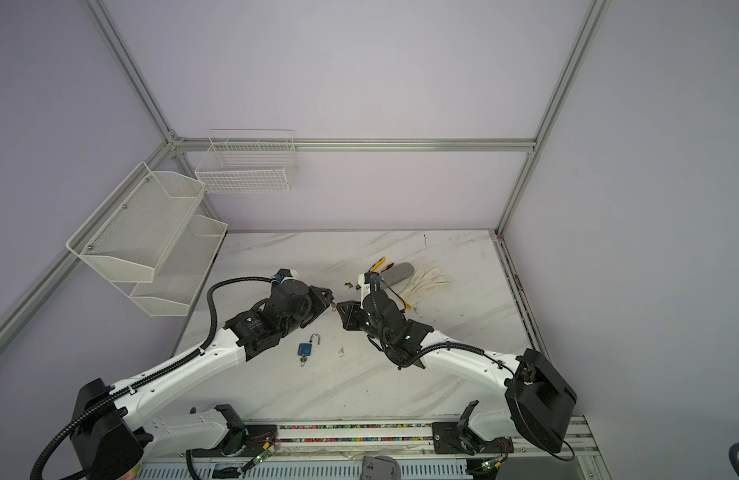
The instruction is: Unlock with the key
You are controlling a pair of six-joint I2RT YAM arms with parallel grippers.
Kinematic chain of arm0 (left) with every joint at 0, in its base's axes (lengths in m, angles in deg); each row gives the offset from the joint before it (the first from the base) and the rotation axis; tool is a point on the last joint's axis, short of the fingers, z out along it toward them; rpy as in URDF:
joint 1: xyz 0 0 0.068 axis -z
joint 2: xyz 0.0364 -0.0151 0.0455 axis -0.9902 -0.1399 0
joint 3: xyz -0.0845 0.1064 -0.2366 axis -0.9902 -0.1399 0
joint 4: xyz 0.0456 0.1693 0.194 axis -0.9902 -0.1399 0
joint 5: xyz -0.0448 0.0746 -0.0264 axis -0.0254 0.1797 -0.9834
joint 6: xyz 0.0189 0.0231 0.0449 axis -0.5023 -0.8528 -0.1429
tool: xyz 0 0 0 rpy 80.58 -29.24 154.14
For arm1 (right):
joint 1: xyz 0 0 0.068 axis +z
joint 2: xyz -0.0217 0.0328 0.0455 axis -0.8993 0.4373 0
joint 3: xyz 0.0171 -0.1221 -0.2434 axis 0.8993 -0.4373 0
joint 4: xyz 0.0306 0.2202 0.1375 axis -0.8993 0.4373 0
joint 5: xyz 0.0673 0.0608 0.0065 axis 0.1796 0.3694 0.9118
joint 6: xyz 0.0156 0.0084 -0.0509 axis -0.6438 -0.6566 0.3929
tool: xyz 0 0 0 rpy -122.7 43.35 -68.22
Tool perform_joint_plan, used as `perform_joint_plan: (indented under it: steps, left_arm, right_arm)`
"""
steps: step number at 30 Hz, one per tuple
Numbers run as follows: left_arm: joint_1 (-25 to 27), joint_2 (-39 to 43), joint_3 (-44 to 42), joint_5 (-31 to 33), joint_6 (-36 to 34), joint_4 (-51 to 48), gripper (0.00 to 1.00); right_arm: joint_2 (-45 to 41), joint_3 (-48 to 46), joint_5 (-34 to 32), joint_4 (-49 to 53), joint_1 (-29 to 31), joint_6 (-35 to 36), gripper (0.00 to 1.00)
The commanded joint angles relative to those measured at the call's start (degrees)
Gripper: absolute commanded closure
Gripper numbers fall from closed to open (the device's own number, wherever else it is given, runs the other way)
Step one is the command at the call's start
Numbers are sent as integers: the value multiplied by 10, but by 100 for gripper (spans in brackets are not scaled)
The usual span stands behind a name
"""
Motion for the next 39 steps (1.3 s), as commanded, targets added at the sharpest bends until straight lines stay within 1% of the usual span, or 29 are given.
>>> perform_joint_plan:
  steps: [1, 8, 15, 16, 18, 22, 24, 27, 29, 33, 37, 39]
  left_arm:
    - [2, 14, -2, -7, -5, 29, 100]
    - [2, 20, -5, -3, -5, 29, 100]
    - [2, 19, -1, -29, -2, 36, 100]
    - [2, 19, -1, -31, -2, 39, 100]
    - [3, 19, -1, -36, -2, 40, 100]
    - [3, 24, -3, -39, 0, 46, 100]
    - [3, 26, -3, -40, -1, 47, 100]
    - [3, 29, -7, -41, 0, 52, 100]
    - [2, 33, -14, -44, 4, 61, 100]
    - [3, 43, -35, -59, 26, 89, 100]
    - [3, 50, -54, -76, 40, 131, 100]
    - [4, 50, -59, -82, 40, 147, 100]
  right_arm:
    - [-5, 4, 4, -9, -2, 6, 79]
    - [4, 10, 12, -13, -2, 14, 79]
    - [6, 22, 14, -23, -3, 12, 80]
    - [22, 25, 14, -21, -3, 12, 80]
    - [28, 27, 14, -22, -3, 15, 81]
    - [41, 28, 17, -26, -5, 15, 83]
    - [43, 26, 21, -29, -5, 14, 87]
    - [35, 17, 26, -38, -6, 6, 90]
    - [30, 10, 36, -49, -8, -2, 93]
    - [24, -6, 85, -94, -14, -28, 99]
    - [22, -32, 151, -185, -22, -87, 100]
    - [29, -33, 177, -214, -24, -115, 100]
